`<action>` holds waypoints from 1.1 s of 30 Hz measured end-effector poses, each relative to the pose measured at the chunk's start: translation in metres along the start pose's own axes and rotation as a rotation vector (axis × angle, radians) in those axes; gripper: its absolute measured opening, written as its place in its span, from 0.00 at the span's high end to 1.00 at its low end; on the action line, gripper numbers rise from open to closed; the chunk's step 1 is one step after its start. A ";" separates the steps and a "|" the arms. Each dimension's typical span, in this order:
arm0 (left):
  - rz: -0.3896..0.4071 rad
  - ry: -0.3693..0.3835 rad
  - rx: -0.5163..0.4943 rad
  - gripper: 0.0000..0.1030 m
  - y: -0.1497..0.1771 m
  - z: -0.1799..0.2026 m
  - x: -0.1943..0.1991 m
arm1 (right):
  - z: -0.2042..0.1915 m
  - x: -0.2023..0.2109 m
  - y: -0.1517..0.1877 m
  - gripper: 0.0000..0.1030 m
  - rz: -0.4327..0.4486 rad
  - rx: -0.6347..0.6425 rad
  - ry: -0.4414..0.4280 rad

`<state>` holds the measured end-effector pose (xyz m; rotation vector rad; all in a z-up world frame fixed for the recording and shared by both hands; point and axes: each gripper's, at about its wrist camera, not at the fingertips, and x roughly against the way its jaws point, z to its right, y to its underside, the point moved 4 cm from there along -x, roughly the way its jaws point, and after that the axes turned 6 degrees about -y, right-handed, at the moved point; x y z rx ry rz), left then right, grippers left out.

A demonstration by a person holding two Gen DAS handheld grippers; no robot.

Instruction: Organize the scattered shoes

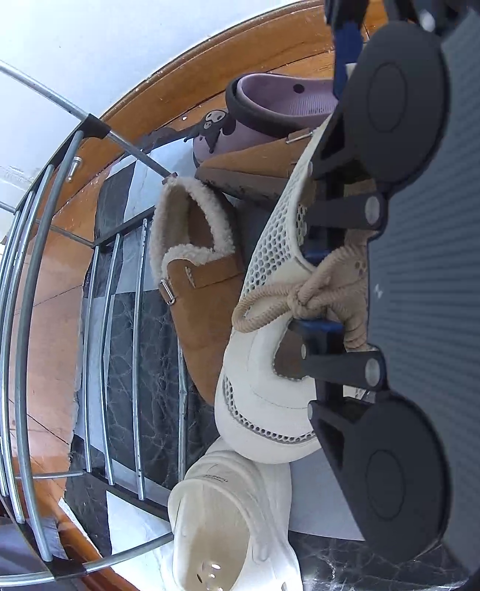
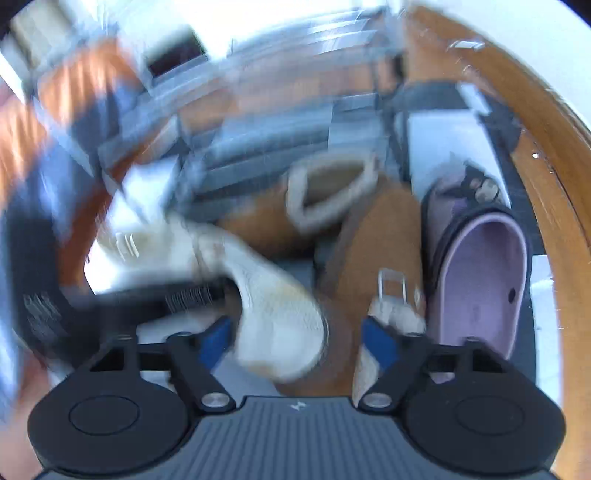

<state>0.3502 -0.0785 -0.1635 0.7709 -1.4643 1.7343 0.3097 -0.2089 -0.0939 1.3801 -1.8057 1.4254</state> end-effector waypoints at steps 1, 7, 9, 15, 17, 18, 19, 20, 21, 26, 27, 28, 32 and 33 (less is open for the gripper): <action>0.003 -0.001 -0.017 0.73 0.000 0.001 0.000 | -0.001 -0.003 -0.001 0.47 0.008 -0.022 0.015; 0.002 -0.039 -0.097 0.73 0.001 0.004 0.005 | -0.002 -0.008 -0.009 0.56 -0.021 -0.102 0.027; -0.009 -0.013 -0.126 0.73 0.002 0.004 0.015 | 0.000 -0.005 -0.005 0.56 -0.029 -0.114 0.023; -0.065 0.060 -0.138 0.73 0.018 0.003 0.052 | 0.009 0.022 0.015 0.56 -0.072 -0.171 -0.045; -0.078 0.063 -0.203 0.73 0.034 0.007 0.077 | 0.003 0.033 0.024 0.56 -0.097 -0.151 -0.054; -0.086 0.070 -0.226 0.73 0.043 0.007 0.089 | -0.003 0.041 0.031 0.56 -0.112 -0.127 -0.058; -0.095 0.079 -0.245 0.73 0.051 0.007 0.101 | -0.007 0.049 0.038 0.56 -0.125 -0.116 -0.064; -0.103 0.095 -0.254 0.73 0.057 0.005 0.112 | -0.011 0.057 0.045 0.56 -0.138 -0.110 -0.071; -0.110 0.108 -0.263 0.73 0.064 0.004 0.123 | -0.017 0.067 0.058 0.56 -0.162 -0.120 -0.083; -0.180 0.154 -0.321 0.71 0.117 0.001 0.168 | -0.048 0.090 0.126 0.54 -0.348 -0.109 -0.146; -0.219 0.162 -0.328 0.68 0.128 0.001 0.168 | -0.053 0.089 0.143 0.53 -0.398 -0.112 -0.154; -0.267 0.147 -0.332 0.63 0.136 0.002 0.165 | -0.057 0.087 0.156 0.53 -0.436 -0.114 -0.161; -0.433 0.045 -0.393 0.44 0.175 -0.006 0.177 | -0.064 0.090 0.184 0.23 -0.490 -0.130 -0.214; -0.434 0.065 -0.374 0.42 0.180 -0.012 0.186 | -0.065 0.093 0.185 0.23 -0.492 -0.107 -0.195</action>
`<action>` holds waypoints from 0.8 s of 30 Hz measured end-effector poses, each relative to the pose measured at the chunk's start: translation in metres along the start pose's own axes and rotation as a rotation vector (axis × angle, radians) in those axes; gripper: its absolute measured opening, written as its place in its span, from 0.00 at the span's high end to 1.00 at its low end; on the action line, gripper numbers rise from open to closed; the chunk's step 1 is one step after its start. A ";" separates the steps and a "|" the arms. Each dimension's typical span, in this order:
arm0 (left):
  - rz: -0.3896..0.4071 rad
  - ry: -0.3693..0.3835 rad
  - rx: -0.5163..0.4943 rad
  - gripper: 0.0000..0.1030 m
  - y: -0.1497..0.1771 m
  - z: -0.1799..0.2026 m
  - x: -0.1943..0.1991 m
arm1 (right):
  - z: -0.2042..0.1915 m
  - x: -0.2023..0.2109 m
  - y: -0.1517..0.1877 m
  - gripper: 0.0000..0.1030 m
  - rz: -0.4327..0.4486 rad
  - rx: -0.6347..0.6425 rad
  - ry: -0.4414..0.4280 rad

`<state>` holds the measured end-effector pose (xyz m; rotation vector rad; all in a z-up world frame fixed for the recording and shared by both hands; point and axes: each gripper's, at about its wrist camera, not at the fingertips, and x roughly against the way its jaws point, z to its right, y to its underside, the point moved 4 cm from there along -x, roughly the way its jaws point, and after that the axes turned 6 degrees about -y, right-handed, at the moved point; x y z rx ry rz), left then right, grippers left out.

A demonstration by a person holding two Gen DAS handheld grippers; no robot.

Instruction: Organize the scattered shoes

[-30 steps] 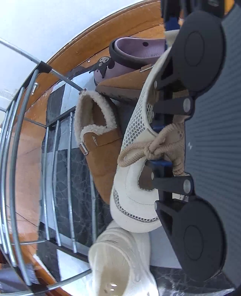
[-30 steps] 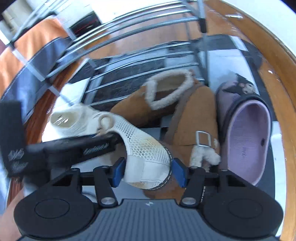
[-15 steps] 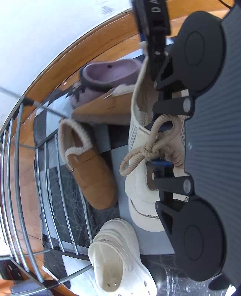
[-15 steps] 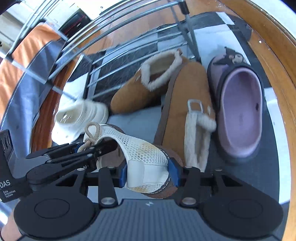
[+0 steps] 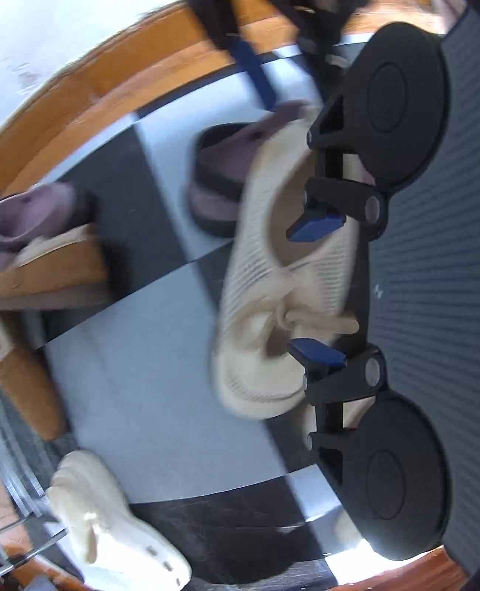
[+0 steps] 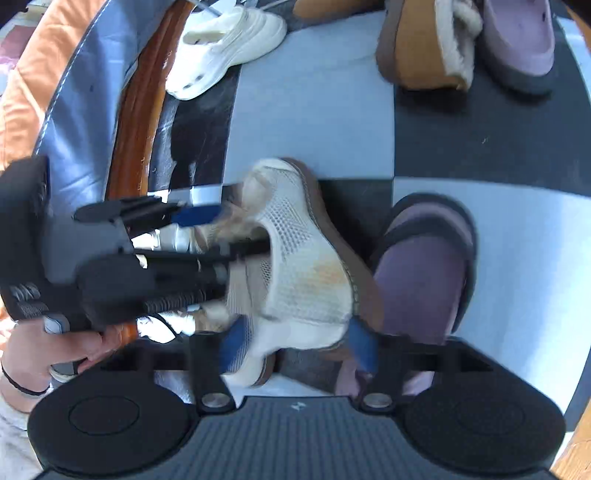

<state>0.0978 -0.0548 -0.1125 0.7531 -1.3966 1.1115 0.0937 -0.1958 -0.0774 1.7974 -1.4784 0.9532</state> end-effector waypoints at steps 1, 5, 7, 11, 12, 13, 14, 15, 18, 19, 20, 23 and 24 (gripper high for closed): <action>0.005 0.022 0.023 0.32 0.009 -0.004 0.006 | -0.002 0.002 0.001 0.23 0.008 0.025 0.024; 0.056 0.122 0.202 0.19 0.046 -0.035 0.033 | -0.018 0.012 -0.002 0.21 0.086 0.183 0.115; 0.077 0.176 0.273 0.19 0.063 -0.050 0.044 | -0.026 0.010 -0.006 0.21 0.099 0.229 0.141; 0.106 0.181 0.303 0.19 0.087 -0.056 0.054 | -0.036 -0.003 -0.016 0.22 0.105 0.313 0.178; 0.104 0.164 0.293 0.19 0.090 -0.055 0.052 | -0.038 -0.007 -0.020 0.22 0.103 0.340 0.191; 0.103 0.146 0.282 0.19 0.093 -0.053 0.051 | -0.039 -0.012 -0.020 0.24 0.104 0.361 0.202; 0.099 0.132 0.273 0.19 0.095 -0.052 0.049 | -0.042 -0.016 -0.022 0.30 0.100 0.390 0.216; 0.090 0.127 0.266 0.19 0.095 -0.050 0.043 | -0.047 -0.024 -0.024 0.33 0.083 0.439 0.237; 0.055 0.135 0.260 0.19 0.096 -0.048 0.034 | -0.059 -0.045 -0.022 0.46 0.034 0.566 0.274; 0.052 0.139 0.260 0.19 0.097 -0.049 0.033 | -0.062 -0.053 -0.022 0.50 0.020 0.601 0.294; 0.049 0.142 0.262 0.19 0.098 -0.050 0.031 | -0.063 -0.061 -0.023 0.50 0.008 0.623 0.313; 0.049 0.141 0.276 0.19 0.098 -0.052 0.028 | -0.061 -0.085 -0.030 0.55 -0.030 0.639 0.334; 0.047 0.141 0.280 0.19 0.098 -0.052 0.026 | -0.058 -0.096 -0.036 0.55 -0.043 0.630 0.333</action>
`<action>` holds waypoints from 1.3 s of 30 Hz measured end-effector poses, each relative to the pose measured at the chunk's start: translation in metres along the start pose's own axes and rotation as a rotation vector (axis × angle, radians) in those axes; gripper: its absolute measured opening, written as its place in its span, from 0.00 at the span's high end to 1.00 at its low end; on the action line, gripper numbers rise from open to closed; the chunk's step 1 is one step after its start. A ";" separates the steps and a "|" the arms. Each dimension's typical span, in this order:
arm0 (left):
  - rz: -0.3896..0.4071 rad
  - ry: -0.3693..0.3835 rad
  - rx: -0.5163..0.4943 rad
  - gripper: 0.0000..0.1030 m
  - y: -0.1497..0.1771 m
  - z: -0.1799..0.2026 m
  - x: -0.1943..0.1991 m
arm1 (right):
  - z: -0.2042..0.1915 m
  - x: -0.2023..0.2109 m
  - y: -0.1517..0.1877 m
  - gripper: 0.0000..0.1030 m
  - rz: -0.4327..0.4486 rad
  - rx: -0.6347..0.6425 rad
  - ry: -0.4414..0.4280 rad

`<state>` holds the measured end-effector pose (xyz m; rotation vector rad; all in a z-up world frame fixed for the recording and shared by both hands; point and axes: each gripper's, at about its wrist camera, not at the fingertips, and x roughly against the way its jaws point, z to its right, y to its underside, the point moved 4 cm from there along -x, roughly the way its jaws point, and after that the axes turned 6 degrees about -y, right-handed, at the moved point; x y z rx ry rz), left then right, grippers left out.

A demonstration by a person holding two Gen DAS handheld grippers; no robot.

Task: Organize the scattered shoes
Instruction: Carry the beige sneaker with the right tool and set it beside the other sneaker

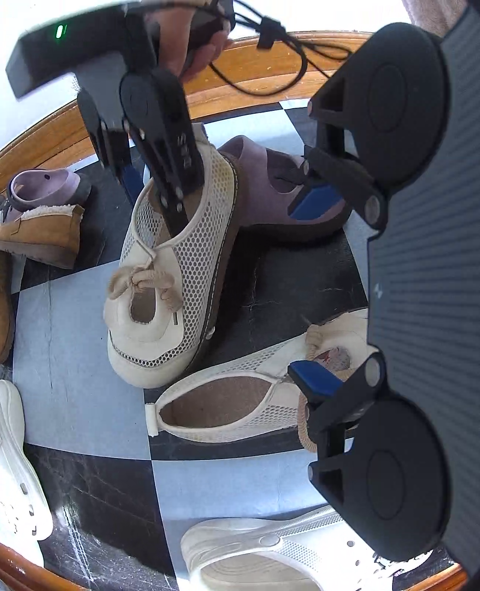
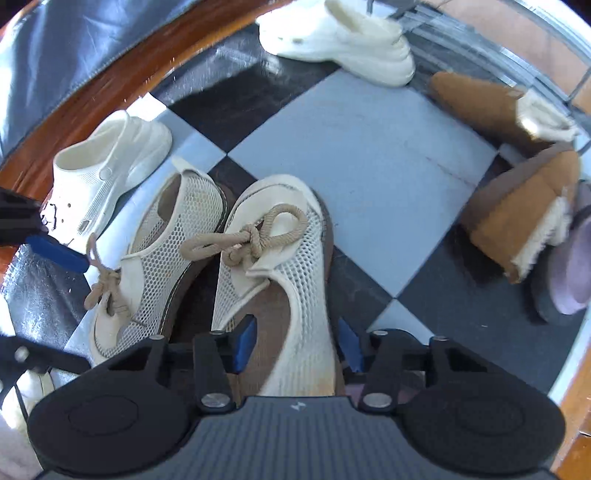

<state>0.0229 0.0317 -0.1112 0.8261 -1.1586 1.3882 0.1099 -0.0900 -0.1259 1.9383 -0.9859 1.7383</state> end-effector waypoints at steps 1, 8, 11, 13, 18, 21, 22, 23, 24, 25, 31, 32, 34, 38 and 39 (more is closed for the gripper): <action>-0.003 -0.003 0.001 0.19 0.000 0.000 -0.001 | 0.002 -0.007 -0.003 0.55 -0.005 -0.005 0.002; 0.017 0.005 0.021 0.19 -0.002 -0.010 0.007 | 0.053 -0.018 -0.008 0.80 0.045 -0.408 -0.170; 0.074 -0.044 0.063 0.19 -0.007 -0.025 0.022 | 0.093 -0.023 0.018 0.81 0.035 -0.792 -0.353; 0.091 -0.062 0.092 0.19 -0.009 -0.033 0.028 | 0.110 -0.031 0.045 0.81 0.029 -1.025 -0.478; 0.118 0.017 0.149 0.19 -0.009 -0.045 0.041 | 0.102 -0.012 0.098 0.79 0.053 -1.278 -0.585; 0.123 0.018 0.154 0.19 -0.012 -0.047 0.039 | 0.069 0.001 0.106 0.45 -0.063 -1.209 -0.695; 0.119 0.028 0.154 0.19 -0.013 -0.048 0.037 | 0.056 0.005 0.103 0.20 -0.116 -1.156 -0.777; 0.115 0.039 0.156 0.19 -0.013 -0.048 0.036 | 0.043 0.013 0.097 0.22 -0.153 -1.040 -0.813; 0.108 0.056 0.164 0.19 -0.014 -0.049 0.034 | 0.032 0.029 0.089 0.21 -0.147 -0.865 -0.735; 0.102 0.073 0.171 0.19 -0.016 -0.051 0.033 | 0.027 0.040 0.084 0.21 -0.133 -0.752 -0.656; 0.093 0.048 0.136 0.19 -0.016 -0.047 0.027 | -0.026 0.087 0.047 0.40 0.183 0.103 -0.101; 0.086 0.023 0.112 0.19 -0.015 -0.043 0.024 | -0.038 0.083 0.046 0.41 0.189 0.200 -0.079; 0.071 0.003 0.072 0.19 -0.011 -0.034 0.020 | -0.069 0.066 0.045 0.43 0.173 0.429 -0.066; 0.061 0.047 0.061 0.19 -0.006 -0.031 0.023 | -0.107 0.027 0.057 0.43 0.043 0.740 -0.099; 0.064 0.038 0.055 0.19 -0.005 -0.033 0.026 | -0.111 0.015 0.060 0.43 0.011 0.805 -0.097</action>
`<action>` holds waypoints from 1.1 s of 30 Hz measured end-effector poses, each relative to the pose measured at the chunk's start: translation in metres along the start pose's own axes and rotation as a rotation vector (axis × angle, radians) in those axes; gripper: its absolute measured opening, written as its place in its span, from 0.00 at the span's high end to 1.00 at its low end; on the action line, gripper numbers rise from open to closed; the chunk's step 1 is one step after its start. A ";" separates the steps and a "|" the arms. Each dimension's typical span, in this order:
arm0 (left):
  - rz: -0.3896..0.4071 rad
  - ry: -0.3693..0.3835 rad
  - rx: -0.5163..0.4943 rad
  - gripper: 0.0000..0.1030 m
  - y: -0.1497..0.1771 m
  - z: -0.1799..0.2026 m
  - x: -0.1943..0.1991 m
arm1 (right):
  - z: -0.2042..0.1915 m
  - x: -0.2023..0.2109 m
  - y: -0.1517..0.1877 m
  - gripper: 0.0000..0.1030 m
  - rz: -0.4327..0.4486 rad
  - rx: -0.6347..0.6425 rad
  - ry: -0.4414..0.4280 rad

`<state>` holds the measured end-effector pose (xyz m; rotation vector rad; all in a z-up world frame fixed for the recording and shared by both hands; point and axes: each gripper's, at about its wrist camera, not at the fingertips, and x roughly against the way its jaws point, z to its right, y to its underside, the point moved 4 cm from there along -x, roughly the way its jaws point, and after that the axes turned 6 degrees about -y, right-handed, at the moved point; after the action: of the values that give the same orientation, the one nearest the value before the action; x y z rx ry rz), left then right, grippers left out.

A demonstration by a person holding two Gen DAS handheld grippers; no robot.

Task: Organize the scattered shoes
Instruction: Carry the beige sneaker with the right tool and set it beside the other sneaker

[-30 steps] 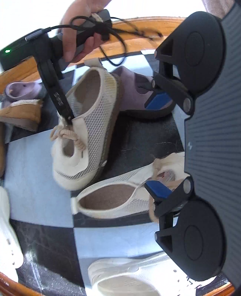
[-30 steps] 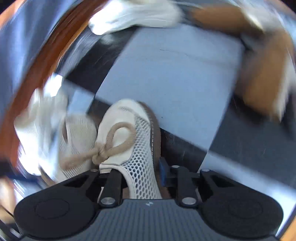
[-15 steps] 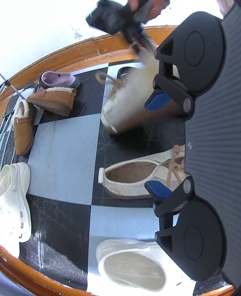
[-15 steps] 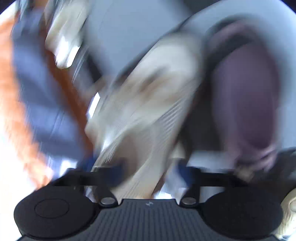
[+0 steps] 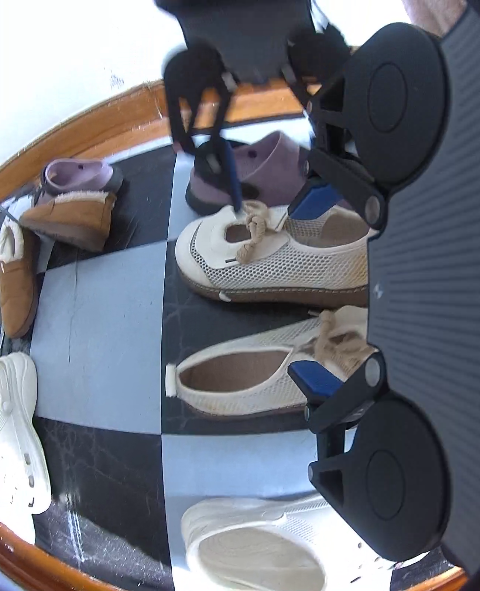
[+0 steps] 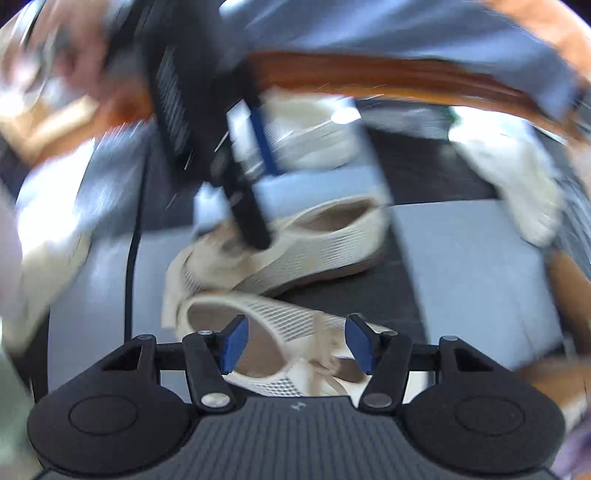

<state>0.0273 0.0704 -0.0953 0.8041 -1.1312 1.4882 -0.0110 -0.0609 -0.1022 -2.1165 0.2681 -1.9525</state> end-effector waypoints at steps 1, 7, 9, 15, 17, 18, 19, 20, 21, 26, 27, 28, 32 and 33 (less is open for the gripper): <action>0.004 -0.014 -0.008 0.19 0.001 -0.002 0.002 | -0.001 -0.006 -0.001 0.43 -0.012 0.021 -0.007; -0.025 0.037 0.046 0.19 0.007 -0.013 0.006 | 0.003 -0.062 -0.004 0.33 -0.134 0.061 0.006; -0.039 0.090 0.093 0.19 0.008 -0.017 0.004 | 0.025 -0.087 -0.005 0.24 -0.191 -0.054 0.064; -0.006 0.039 0.063 0.19 0.011 -0.016 0.011 | 0.096 -0.062 0.022 0.62 -0.044 -0.604 -0.111; 0.009 0.036 0.073 0.19 0.012 -0.020 0.017 | 0.116 -0.056 0.039 0.63 0.011 -0.796 -0.167; 0.018 0.031 0.078 0.19 0.012 -0.022 0.020 | 0.126 -0.054 0.052 0.63 0.052 -0.925 -0.211; 0.023 0.029 0.081 0.19 0.012 -0.024 0.021 | 0.139 -0.050 0.070 0.63 0.099 -1.073 -0.250; 0.025 0.031 0.086 0.19 0.012 -0.025 0.022 | 0.147 -0.048 0.083 0.63 0.131 -1.179 -0.259; 0.025 0.033 0.089 0.19 0.012 -0.026 0.023 | 0.154 -0.046 0.094 0.63 0.158 -1.272 -0.260; 0.015 0.047 0.075 0.19 0.014 -0.022 0.022 | 0.189 -0.036 0.158 0.64 0.314 -1.740 -0.329; 0.011 0.051 0.071 0.19 0.015 -0.021 0.021 | 0.193 -0.033 0.172 0.64 0.342 -1.819 -0.348; 0.005 0.057 0.065 0.19 0.015 -0.020 0.020 | 0.193 -0.032 0.177 0.61 0.353 -1.848 -0.350; -0.014 0.054 0.073 0.19 0.016 -0.019 0.012 | 0.198 -0.012 0.172 0.21 0.411 -1.710 -0.223; -0.018 0.048 0.075 0.19 0.016 -0.018 0.010 | 0.199 -0.003 0.167 0.15 0.434 -1.643 -0.163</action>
<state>0.0109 0.0905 -0.0956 0.8234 -1.0345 1.5350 0.1923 -0.2074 -0.1697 -2.3732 2.6832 -1.1809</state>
